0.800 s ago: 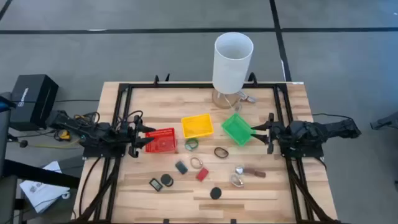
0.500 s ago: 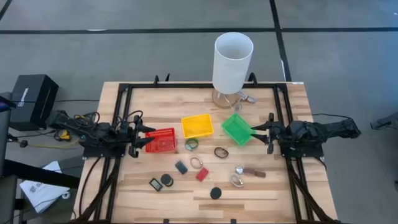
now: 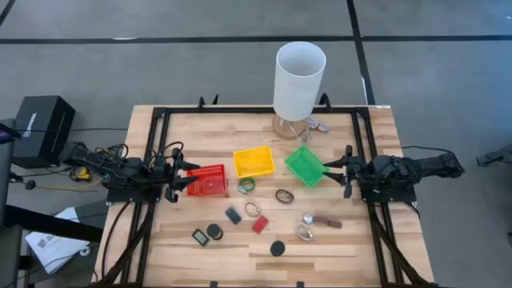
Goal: Pick & Place Office items
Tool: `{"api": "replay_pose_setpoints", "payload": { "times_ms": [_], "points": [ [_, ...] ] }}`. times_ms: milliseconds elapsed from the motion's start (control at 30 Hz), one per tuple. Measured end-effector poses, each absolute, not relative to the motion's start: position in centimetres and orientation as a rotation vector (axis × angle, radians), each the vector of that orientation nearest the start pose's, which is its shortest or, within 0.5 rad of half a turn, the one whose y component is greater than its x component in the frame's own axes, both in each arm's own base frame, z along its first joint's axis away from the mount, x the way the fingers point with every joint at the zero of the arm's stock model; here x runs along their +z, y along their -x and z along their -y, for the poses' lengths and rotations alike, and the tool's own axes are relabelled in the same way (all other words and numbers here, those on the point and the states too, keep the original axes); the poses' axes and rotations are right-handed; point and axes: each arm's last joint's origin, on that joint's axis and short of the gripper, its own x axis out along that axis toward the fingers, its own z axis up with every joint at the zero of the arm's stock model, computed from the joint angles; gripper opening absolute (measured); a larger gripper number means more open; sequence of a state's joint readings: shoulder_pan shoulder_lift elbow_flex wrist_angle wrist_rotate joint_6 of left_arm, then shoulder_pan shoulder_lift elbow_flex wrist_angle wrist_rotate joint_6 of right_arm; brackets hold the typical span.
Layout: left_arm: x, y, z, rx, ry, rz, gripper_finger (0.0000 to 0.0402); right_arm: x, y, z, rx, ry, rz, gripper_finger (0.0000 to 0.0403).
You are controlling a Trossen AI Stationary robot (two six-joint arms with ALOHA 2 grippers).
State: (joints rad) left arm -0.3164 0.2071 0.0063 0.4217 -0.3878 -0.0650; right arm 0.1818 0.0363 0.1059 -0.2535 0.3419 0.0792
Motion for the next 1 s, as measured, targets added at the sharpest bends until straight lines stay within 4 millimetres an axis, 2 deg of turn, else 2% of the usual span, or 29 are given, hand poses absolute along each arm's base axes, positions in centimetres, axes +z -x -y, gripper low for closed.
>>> {"api": "replay_pose_setpoints", "payload": {
  "times_ms": [300, 467, 667, 767, 900, 1000],
  "points": [
    [18.7, -10.6, 2.3, 0.065, 0.134, 0.190, 0.0177, 18.6, -9.2, -0.5, -0.183, 0.062, -0.046, 0.0136],
    [18.4, -10.9, 2.4, 0.066, 0.122, 0.158, 0.0177, 20.1, -9.1, -0.2, -0.244, 0.272, 0.069, 0.0136],
    [18.0, -11.2, 2.5, 0.067, 0.109, 0.121, 0.0177, 19.5, -9.2, 0.0, -0.254, 0.123, 0.035, 0.0136],
    [17.9, -11.3, 2.6, 0.051, 0.109, 0.113, 0.0177, 19.2, -9.2, 0.0, -0.253, 0.118, 0.005, 0.0136],
    [17.8, -11.7, 3.1, -0.083, 0.122, 0.095, 0.0177, 19.2, -9.2, 0.0, -0.254, 0.122, 0.005, 0.0136],
    [17.7, -12.0, 3.3, -0.122, 0.170, 0.089, 0.0177, 19.2, -9.2, 0.0, -0.253, 0.124, 0.005, 0.0136]
  ]
}}
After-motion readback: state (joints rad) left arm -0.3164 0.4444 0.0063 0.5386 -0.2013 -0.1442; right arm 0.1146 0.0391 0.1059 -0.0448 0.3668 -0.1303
